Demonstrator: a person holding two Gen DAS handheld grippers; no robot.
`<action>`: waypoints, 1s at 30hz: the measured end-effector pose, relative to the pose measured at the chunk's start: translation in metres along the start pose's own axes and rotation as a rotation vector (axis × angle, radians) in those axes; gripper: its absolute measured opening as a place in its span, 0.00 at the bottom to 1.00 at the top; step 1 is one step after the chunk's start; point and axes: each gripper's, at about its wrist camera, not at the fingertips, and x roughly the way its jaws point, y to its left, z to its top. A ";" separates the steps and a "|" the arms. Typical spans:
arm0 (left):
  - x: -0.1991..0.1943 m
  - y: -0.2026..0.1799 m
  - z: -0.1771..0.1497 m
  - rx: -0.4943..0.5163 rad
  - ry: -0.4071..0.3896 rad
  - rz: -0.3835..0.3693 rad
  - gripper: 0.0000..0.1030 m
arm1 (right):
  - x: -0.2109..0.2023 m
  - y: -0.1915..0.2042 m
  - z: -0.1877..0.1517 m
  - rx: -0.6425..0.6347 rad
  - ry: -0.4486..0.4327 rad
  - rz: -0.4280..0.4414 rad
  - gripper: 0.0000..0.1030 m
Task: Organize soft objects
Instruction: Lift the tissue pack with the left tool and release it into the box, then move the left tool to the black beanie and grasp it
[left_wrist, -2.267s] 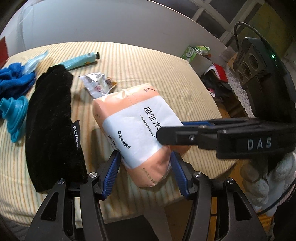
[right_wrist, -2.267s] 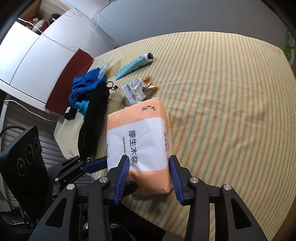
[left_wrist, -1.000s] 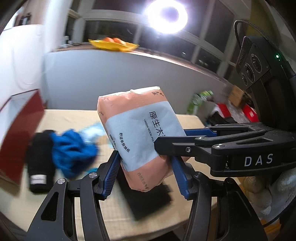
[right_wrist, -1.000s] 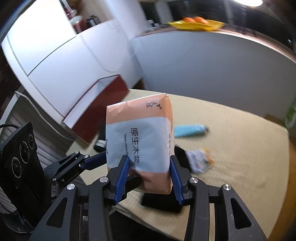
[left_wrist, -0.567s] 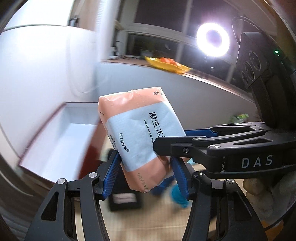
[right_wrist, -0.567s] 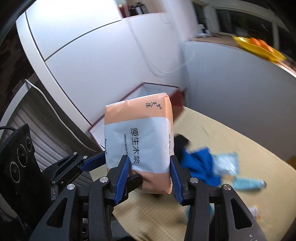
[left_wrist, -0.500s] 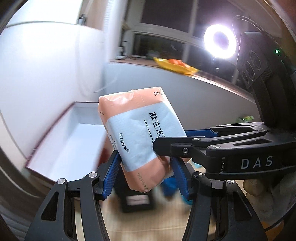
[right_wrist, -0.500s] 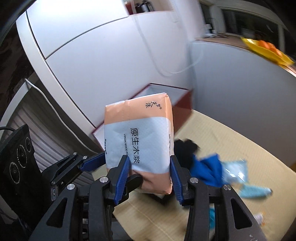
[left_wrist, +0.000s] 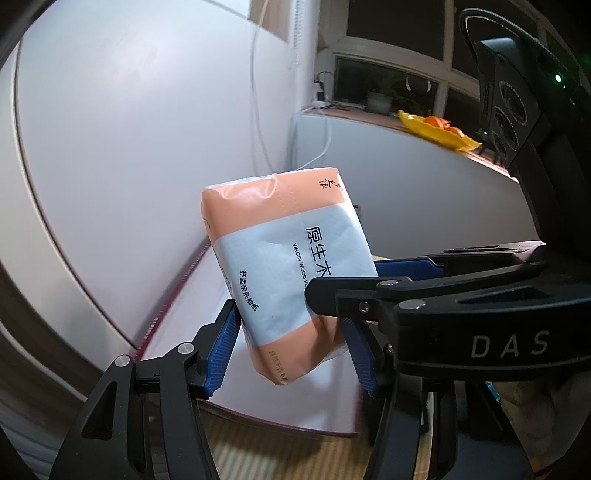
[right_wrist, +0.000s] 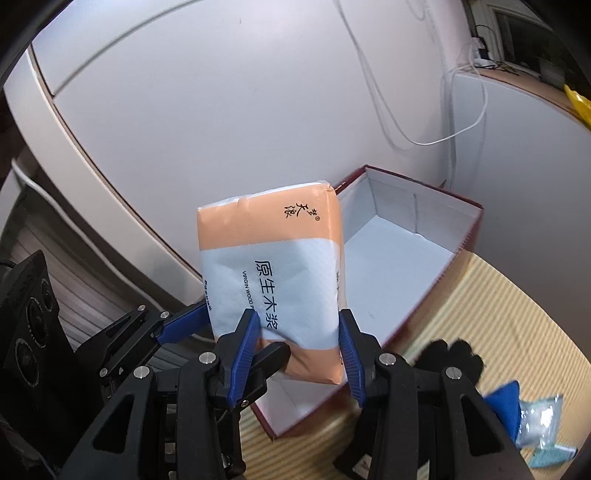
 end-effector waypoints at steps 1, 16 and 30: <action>0.003 0.003 0.000 -0.002 0.007 0.004 0.54 | 0.003 0.002 0.002 -0.009 0.005 -0.006 0.40; -0.008 0.004 -0.011 -0.030 0.003 0.028 0.54 | -0.033 -0.012 -0.013 -0.031 -0.061 -0.106 0.63; -0.035 -0.050 -0.044 0.001 0.021 -0.141 0.54 | -0.149 -0.075 -0.095 0.054 -0.120 -0.202 0.62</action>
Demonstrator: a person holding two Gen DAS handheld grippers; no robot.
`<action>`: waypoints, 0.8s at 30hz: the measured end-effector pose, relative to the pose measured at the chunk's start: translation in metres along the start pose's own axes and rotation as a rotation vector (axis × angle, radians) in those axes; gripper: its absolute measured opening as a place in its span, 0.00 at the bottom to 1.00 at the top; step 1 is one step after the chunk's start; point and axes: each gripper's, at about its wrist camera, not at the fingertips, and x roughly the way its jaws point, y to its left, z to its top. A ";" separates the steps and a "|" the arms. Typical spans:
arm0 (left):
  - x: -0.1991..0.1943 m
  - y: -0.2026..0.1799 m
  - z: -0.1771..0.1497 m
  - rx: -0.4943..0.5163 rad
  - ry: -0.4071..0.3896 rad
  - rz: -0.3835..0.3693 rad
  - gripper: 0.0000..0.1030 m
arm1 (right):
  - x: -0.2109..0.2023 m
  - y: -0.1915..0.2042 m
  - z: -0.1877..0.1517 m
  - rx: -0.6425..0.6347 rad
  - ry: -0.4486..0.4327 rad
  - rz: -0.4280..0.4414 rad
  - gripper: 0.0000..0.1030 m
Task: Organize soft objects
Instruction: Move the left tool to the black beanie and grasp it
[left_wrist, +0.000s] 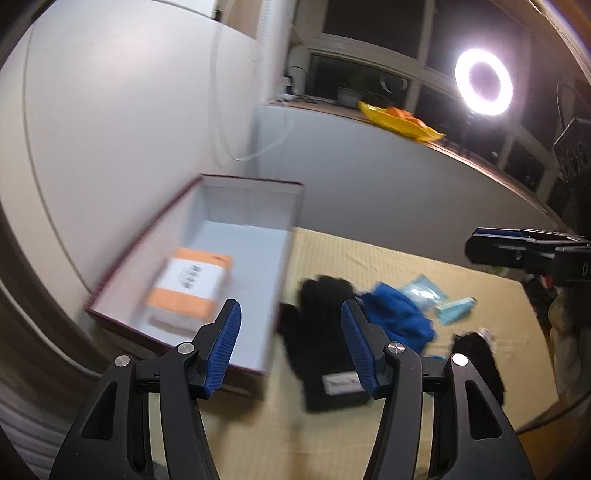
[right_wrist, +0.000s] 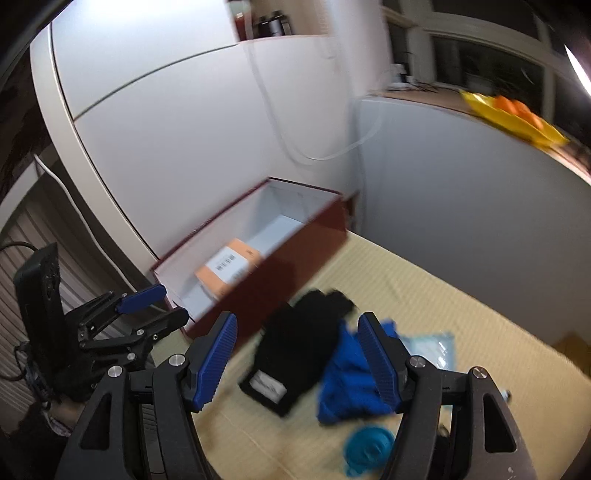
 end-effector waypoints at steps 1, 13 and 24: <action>0.000 -0.006 -0.004 0.003 0.008 -0.019 0.54 | -0.009 -0.009 -0.007 0.016 -0.003 0.000 0.62; 0.011 -0.091 -0.060 0.032 0.130 -0.243 0.54 | -0.067 -0.108 -0.114 0.224 0.046 -0.138 0.64; 0.040 -0.148 -0.098 0.052 0.263 -0.322 0.55 | -0.064 -0.147 -0.188 0.337 0.100 -0.132 0.64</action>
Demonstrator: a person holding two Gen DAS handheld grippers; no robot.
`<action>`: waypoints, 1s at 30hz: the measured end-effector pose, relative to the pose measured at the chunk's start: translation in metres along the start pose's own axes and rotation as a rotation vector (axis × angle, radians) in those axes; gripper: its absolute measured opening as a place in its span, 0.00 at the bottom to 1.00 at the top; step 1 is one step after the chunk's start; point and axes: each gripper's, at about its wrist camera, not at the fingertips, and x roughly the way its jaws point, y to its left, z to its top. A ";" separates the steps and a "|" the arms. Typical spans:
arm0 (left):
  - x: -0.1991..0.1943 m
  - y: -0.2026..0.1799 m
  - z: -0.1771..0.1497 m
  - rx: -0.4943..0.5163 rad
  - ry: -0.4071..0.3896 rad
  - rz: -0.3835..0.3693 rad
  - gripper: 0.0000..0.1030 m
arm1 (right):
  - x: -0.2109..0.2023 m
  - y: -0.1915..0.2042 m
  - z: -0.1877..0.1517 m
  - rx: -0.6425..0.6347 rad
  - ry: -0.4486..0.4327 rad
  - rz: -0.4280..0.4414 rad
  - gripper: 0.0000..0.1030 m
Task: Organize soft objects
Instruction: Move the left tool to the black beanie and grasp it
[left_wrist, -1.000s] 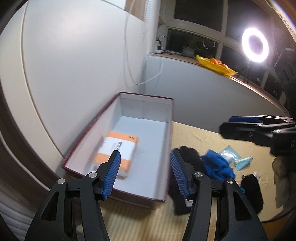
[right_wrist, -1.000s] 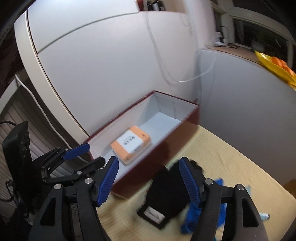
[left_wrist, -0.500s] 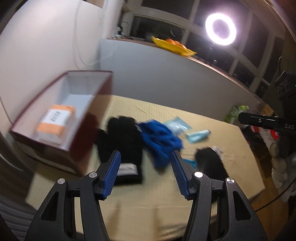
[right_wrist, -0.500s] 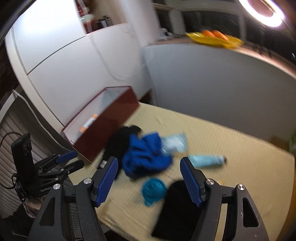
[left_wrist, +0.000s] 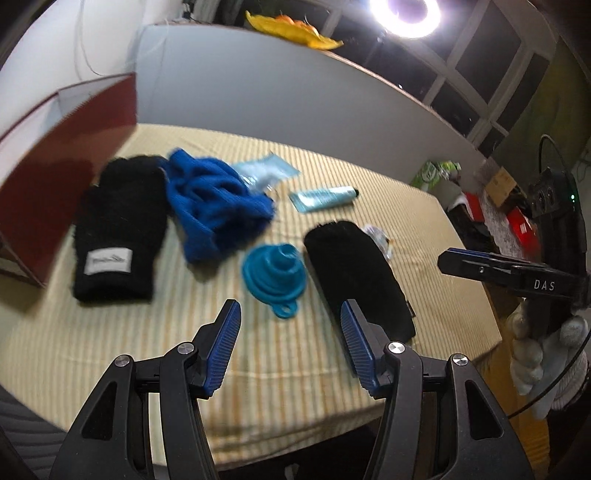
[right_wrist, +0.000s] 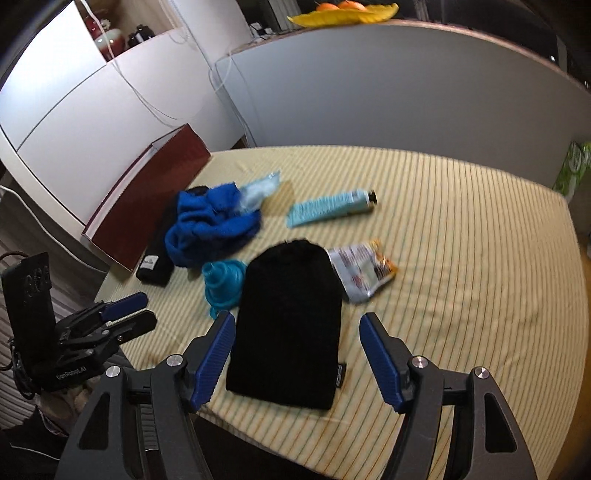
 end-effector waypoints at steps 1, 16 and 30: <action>0.004 -0.003 -0.002 0.003 0.009 0.000 0.56 | 0.002 -0.002 -0.002 0.007 0.009 0.007 0.64; 0.065 -0.037 -0.010 0.024 0.176 -0.059 0.58 | 0.046 -0.026 -0.009 0.096 0.144 0.102 0.64; 0.081 -0.050 -0.008 0.048 0.176 -0.057 0.54 | 0.073 -0.024 -0.013 0.112 0.208 0.144 0.51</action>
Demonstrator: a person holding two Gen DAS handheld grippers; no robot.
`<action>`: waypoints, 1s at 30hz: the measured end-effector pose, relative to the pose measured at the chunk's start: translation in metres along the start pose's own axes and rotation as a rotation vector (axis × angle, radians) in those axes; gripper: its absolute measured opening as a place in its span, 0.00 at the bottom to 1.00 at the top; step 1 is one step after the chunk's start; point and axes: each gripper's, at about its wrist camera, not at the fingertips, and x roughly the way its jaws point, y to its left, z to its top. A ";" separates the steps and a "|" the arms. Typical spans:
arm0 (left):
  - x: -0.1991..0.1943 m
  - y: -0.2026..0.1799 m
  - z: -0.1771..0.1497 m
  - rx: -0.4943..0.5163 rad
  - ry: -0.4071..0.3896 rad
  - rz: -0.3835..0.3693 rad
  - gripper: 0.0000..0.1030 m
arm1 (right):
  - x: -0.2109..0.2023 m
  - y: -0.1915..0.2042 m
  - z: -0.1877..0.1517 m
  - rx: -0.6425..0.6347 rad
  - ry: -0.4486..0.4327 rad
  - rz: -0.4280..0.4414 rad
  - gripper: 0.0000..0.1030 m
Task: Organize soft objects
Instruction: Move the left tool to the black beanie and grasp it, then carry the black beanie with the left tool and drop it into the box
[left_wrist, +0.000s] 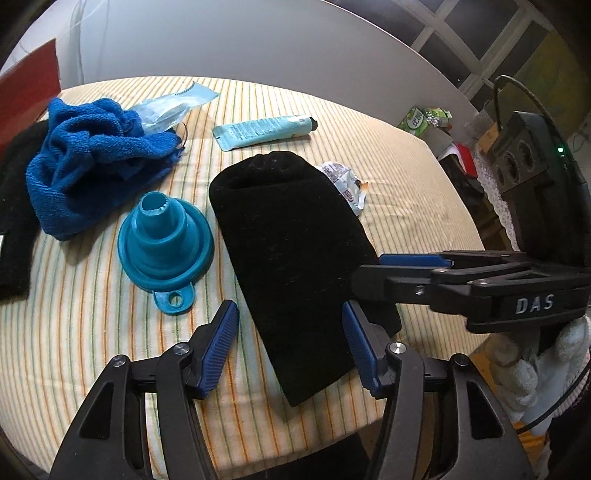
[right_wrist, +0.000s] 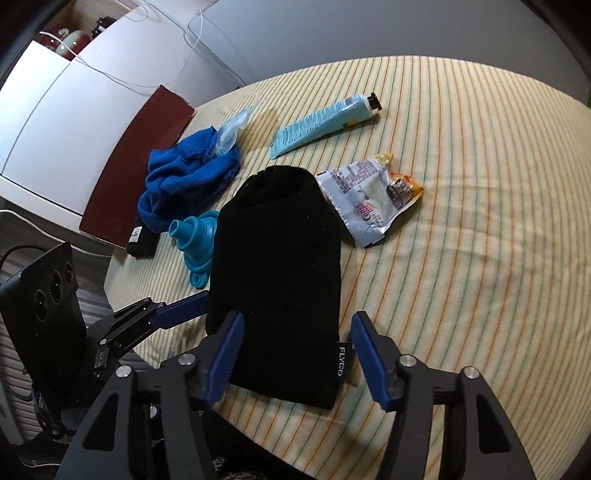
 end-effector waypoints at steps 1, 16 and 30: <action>0.000 0.000 0.000 0.003 -0.001 0.001 0.49 | 0.002 0.000 0.000 0.000 0.005 0.003 0.48; -0.015 -0.010 -0.001 0.050 -0.044 -0.011 0.37 | -0.008 0.012 -0.010 -0.001 -0.020 0.018 0.28; -0.085 -0.002 0.013 0.078 -0.195 -0.007 0.37 | -0.058 0.067 0.002 -0.103 -0.126 0.023 0.28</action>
